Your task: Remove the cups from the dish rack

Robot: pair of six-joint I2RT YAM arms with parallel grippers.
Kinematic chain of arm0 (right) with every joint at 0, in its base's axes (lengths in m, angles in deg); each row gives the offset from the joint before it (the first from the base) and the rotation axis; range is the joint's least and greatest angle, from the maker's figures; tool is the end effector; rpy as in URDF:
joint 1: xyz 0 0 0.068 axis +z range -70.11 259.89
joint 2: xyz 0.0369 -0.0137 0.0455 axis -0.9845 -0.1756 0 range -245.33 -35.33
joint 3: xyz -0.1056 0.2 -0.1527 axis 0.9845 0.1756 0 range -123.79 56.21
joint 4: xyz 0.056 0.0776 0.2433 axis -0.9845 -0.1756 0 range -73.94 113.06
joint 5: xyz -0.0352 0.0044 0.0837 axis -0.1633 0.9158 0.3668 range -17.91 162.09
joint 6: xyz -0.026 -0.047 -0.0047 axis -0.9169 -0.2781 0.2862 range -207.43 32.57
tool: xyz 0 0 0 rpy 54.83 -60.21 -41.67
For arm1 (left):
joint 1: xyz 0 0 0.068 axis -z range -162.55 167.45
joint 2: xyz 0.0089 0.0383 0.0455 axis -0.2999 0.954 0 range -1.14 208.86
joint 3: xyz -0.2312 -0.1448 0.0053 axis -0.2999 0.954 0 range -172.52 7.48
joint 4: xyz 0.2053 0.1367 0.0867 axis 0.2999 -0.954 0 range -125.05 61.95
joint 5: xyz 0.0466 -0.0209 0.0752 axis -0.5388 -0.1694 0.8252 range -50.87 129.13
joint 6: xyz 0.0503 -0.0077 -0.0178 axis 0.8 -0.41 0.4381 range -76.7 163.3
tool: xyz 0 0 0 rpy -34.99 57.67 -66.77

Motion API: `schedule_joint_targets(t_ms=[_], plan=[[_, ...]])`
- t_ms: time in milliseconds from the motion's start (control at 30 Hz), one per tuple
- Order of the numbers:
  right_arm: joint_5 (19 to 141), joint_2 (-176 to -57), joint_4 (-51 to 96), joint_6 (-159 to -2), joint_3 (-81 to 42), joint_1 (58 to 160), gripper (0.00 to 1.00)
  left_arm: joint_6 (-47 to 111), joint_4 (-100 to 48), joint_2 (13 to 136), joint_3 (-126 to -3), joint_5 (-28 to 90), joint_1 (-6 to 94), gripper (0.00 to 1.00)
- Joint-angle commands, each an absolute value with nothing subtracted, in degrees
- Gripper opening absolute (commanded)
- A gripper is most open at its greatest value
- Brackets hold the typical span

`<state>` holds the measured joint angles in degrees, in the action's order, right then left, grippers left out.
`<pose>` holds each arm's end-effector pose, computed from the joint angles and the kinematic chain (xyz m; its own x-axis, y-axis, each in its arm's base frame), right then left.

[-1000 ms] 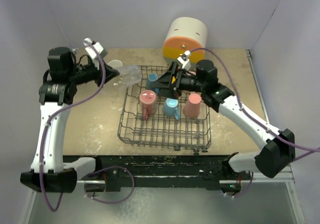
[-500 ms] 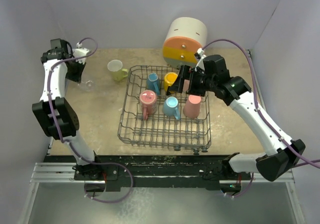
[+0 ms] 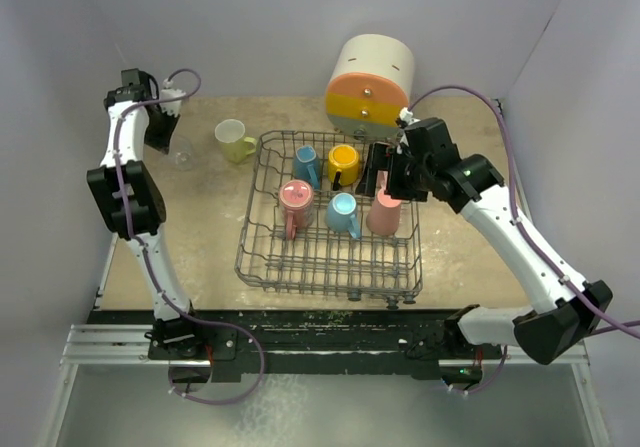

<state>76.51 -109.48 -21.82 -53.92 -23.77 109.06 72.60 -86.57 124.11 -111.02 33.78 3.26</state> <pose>0.2349 0.1342 0.3831 -0.7559 0.2084 -0.6207 -0.1450 0.8711 0.4692 0.4550 0.1117 0.2605 -0.8689 0.2828 -0.4062 0.2510 0.9591 0.1309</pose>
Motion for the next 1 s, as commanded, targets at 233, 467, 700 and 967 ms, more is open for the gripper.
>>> schedule_joint_targets(t_ms=[233,467,700,967], plan=[[66.2,-107.6,-25.7,-55.3,-18.3,108.7,1.00,68.1,-83.3,129.8,-119.1,35.7,6.8,0.00],[61.8,-110.2,-25.1,-55.7,-16.6,108.7,1.00,66.2,-81.0,129.6,-118.0,36.9,6.8,0.13],[58.0,-116.4,-23.7,-55.9,-19.6,108.8,1.00,64.1,-79.2,127.1,-115.8,32.4,6.3,0.55],[54.6,-122.4,-21.8,-56.1,-21.9,108.8,1.00,64.0,-77.2,120.1,-114.4,31.2,6.2,0.72]])
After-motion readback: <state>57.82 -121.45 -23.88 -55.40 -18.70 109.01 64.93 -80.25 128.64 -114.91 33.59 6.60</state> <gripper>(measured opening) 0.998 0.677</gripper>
